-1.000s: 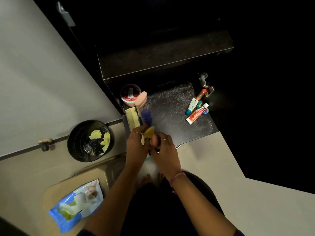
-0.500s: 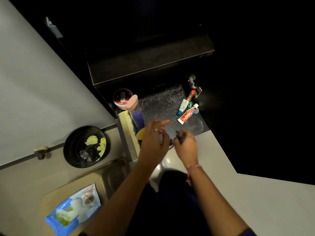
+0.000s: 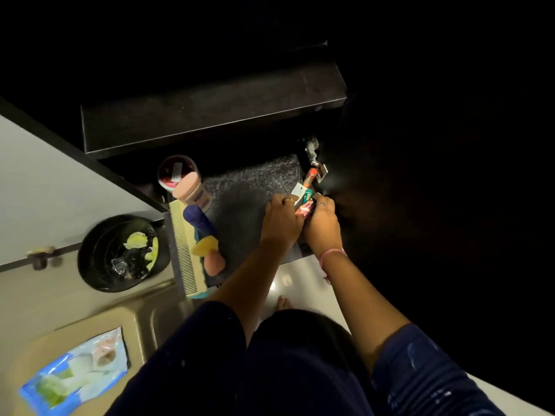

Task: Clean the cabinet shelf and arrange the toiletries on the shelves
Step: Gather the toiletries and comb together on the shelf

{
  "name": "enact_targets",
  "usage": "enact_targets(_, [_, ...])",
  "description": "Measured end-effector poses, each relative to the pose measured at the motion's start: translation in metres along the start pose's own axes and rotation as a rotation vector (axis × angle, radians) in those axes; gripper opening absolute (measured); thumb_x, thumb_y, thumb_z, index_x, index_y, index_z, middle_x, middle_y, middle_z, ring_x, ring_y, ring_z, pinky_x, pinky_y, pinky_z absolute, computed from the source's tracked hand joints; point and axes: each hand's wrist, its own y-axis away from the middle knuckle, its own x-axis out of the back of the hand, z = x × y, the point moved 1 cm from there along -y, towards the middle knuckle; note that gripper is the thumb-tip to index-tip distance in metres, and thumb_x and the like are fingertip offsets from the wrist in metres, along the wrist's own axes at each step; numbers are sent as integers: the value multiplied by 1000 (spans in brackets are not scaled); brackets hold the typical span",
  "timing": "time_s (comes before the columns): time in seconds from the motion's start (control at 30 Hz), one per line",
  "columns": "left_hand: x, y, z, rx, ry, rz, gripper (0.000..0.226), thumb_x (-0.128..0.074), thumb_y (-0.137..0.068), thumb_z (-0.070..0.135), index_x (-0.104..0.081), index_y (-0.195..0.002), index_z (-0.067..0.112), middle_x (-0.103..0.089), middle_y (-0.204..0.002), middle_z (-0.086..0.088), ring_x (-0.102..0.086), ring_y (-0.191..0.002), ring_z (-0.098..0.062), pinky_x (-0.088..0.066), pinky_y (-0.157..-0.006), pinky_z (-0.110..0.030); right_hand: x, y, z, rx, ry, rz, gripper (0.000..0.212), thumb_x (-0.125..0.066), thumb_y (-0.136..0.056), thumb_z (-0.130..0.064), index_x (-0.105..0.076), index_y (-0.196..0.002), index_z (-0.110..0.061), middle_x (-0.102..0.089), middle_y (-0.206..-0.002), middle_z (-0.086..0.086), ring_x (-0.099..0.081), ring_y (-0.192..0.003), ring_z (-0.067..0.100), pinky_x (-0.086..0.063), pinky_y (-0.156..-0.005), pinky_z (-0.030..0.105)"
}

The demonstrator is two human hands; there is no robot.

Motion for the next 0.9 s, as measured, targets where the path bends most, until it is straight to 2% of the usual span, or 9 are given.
enact_targets(0.07, [-8, -11, 3, 23, -64, -17, 42, -49, -94, 27, -48, -131, 8, -39, -135, -15, -39, -123, -31, -35, -101, -36, -4, -7, 2, 29, 73, -7, 43, -49, -94, -9, -39, -135, -7, -44, -129, 14, -57, -108, 35, -49, -94, 44])
enact_targets(0.17, [-14, -20, 5, 57, -169, -42, 35, -44, -97, 26, -51, -127, 9, -39, -133, -15, -40, -121, -32, -40, -97, -39, -9, -14, 7, 49, 196, 8, 49, -47, -95, -6, -31, -141, -7, -44, -126, 14, -56, -110, 32, -50, -90, 40])
enact_targets(0.33, [-17, -28, 4, 109, -183, -64, 35, -48, -95, 27, -55, -125, 10, -38, -134, -16, -39, -123, -34, -39, -100, -41, -13, -16, 11, 49, 304, -27, 54, -39, -98, -9, -18, -147, -5, -40, -132, 14, -53, -115, 30, -50, -88, 39])
enact_targets(0.53, [-18, -31, 6, 229, -135, -90, 40, -49, -94, 36, -55, -125, 11, -36, -135, -17, -37, -126, -35, -35, -104, -45, -16, -16, 20, 119, 302, -56, 54, -40, -95, -7, -22, -146, -6, -39, -136, 12, -49, -117, 30, -48, -94, 41])
enact_targets(0.7, [-21, -31, 9, 311, -57, -76, 44, -52, -92, 35, -54, -127, 9, -35, -137, -20, -36, -126, -36, -35, -105, -43, -16, -20, 19, 95, 269, -41, 45, -42, -96, -11, -32, -140, -8, -43, -129, 11, -52, -114, 30, -51, -92, 42])
enact_targets(0.9, [-23, -33, 11, 359, -21, -70, 48, -49, -94, 36, -49, -130, 3, -35, -137, -20, -37, -125, -36, -34, -105, -43, -17, -19, 18, 63, 303, -42, 49, -40, -99, -15, -24, -145, -7, -40, -130, 12, -55, -109, 30, -53, -87, 41])
